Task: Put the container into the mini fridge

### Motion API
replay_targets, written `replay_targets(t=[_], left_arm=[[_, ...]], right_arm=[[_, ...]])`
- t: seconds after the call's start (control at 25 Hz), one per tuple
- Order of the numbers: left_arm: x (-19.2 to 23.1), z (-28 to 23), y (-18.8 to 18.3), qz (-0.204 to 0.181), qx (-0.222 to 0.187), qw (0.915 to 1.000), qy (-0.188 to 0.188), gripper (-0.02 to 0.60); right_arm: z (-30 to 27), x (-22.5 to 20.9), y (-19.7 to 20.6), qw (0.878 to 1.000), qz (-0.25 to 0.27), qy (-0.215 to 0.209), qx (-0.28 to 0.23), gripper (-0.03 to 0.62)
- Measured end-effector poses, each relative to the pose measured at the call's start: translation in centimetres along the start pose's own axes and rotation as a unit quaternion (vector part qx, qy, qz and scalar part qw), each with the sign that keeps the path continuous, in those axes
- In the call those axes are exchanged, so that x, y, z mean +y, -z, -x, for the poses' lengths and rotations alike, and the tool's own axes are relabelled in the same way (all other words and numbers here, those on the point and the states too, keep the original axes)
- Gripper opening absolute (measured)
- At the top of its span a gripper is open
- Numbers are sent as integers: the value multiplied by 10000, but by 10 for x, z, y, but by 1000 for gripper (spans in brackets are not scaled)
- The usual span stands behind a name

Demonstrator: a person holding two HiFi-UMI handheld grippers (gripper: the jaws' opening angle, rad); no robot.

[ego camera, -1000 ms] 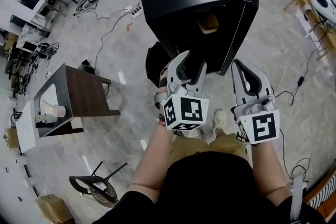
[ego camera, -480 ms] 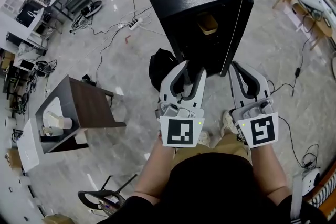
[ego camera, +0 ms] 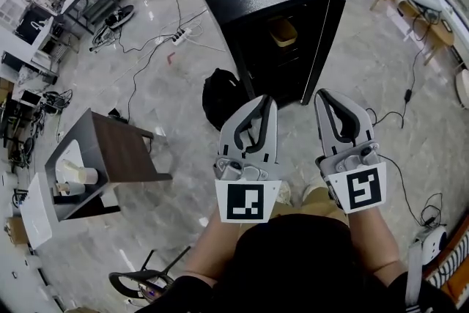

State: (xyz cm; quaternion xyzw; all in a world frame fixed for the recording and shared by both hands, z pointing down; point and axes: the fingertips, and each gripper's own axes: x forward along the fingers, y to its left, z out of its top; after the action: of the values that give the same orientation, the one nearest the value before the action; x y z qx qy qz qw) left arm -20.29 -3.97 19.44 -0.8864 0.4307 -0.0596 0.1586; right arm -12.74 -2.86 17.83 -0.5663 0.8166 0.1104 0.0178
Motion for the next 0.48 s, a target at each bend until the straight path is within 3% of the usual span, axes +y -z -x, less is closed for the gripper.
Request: replay_targets(t=[0.36, 0.48], left_arm=[[-11, -7, -1, 16, -33, 10000, -69, 23], [-12, -11, -1, 14, -11, 10000, -71, 23]], right_arm=[[6, -8, 7, 10000, 43, -23, 33, 37], [5, -15, 2, 9998, -85, 170, -72, 35]])
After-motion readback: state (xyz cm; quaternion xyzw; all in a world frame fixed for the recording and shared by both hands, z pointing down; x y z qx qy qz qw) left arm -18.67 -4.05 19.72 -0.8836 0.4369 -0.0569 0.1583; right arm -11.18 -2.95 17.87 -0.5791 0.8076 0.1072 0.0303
